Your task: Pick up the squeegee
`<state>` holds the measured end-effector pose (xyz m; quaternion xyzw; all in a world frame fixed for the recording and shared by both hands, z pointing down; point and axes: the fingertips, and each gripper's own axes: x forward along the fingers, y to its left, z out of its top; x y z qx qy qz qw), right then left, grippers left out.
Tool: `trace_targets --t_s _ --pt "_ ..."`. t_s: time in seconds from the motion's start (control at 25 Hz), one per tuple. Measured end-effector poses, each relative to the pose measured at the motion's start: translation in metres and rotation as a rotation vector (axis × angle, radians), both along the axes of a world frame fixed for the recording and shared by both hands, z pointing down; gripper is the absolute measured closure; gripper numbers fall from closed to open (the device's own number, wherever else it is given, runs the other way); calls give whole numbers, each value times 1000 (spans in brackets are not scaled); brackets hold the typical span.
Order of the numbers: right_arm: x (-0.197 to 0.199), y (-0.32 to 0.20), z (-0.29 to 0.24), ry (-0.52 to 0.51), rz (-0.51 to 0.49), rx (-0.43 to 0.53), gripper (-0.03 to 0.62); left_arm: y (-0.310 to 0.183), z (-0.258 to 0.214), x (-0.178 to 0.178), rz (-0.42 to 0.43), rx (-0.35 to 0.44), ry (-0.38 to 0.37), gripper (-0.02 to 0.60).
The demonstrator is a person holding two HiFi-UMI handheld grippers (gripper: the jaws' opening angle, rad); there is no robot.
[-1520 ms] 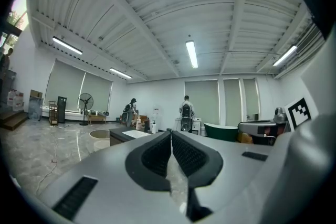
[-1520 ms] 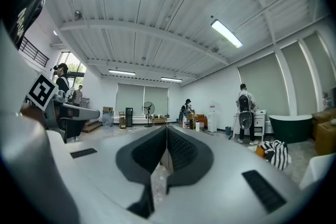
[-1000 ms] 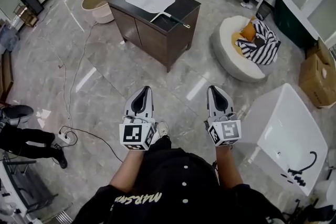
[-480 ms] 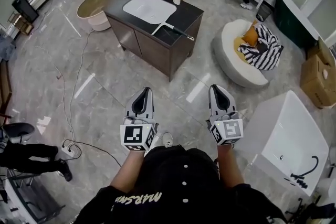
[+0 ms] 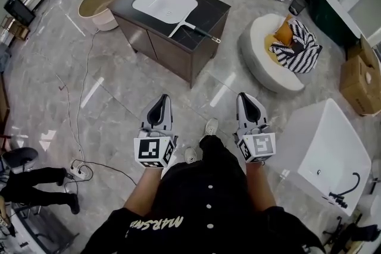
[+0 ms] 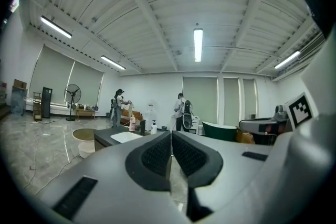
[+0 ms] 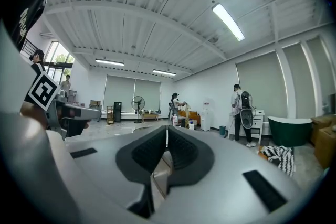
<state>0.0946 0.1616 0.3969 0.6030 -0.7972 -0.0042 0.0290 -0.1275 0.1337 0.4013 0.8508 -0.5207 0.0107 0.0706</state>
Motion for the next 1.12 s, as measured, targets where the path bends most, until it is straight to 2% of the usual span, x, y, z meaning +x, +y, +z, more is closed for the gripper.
trace_targets --t_s 0.44,0.88,1.12 --pt "9 -97 15 -20 -39 -10 597 -87 9 9 -31 -7 -18 563" --pt "59 -241 3 -19 -78 19 595 -228 -2 65 -33 16 -54 563" --pt "79 -307 0 -6 -119 14 595 -288 -6 85 -69 17 -46 563"
